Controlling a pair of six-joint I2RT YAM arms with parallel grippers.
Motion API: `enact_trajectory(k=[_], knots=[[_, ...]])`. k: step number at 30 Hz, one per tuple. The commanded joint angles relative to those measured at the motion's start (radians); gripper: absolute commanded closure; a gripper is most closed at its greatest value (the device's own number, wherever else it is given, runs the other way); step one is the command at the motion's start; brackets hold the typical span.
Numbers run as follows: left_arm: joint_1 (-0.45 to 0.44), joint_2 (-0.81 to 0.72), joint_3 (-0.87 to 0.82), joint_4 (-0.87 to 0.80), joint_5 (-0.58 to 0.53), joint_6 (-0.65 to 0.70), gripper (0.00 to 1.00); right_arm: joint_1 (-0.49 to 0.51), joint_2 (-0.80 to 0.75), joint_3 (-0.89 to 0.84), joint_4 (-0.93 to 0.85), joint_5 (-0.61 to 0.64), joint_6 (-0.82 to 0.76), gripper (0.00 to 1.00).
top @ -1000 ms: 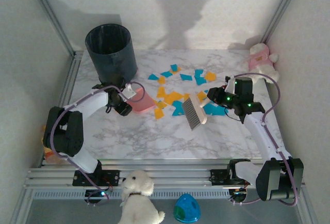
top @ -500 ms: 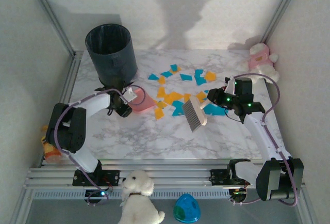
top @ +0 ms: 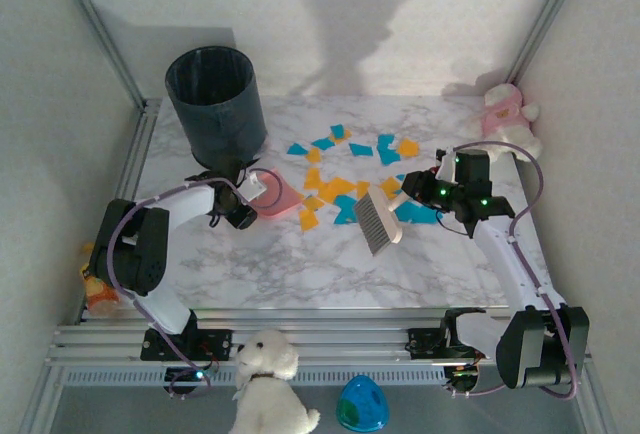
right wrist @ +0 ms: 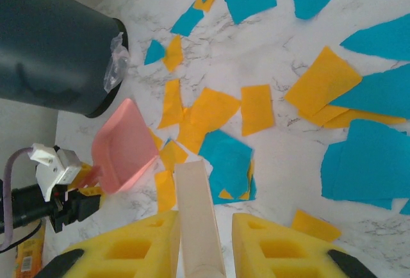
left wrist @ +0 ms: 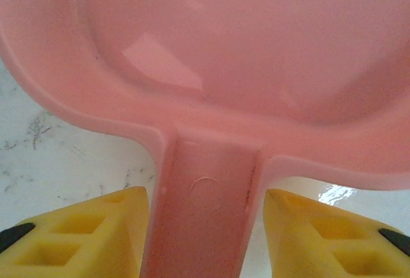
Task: Sweep away the paper scraps from the table
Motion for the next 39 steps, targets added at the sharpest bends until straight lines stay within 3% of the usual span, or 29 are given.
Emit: enact_trajectory(k=[1,6,13,21,30,31,39], knots=[[0.012,0.007,-0.016,0.015,0.01,-0.004,0.55,-0.007,0.007,0.04,-0.001,-0.011,-0.012,1.0],[0.012,-0.002,-0.026,0.027,0.019,-0.003,0.58,-0.007,0.012,0.04,-0.004,-0.014,-0.012,1.0],[0.012,-0.013,-0.02,-0.007,0.022,-0.008,0.78,-0.008,0.013,0.041,-0.005,-0.01,-0.012,1.0],[0.006,-0.066,0.01,-0.103,0.02,-0.042,0.92,-0.007,0.014,0.038,-0.001,-0.014,-0.01,1.0],[-0.012,-0.163,0.038,-0.19,0.02,-0.068,0.95,-0.008,0.016,0.028,0.007,-0.012,-0.012,1.0],[-0.017,-0.172,0.038,-0.195,0.015,-0.069,1.0,-0.007,0.015,0.028,0.009,-0.011,-0.014,1.0],[-0.065,-0.195,0.086,-0.281,0.002,-0.094,1.0,-0.007,0.015,0.023,0.027,-0.011,-0.009,1.0]])
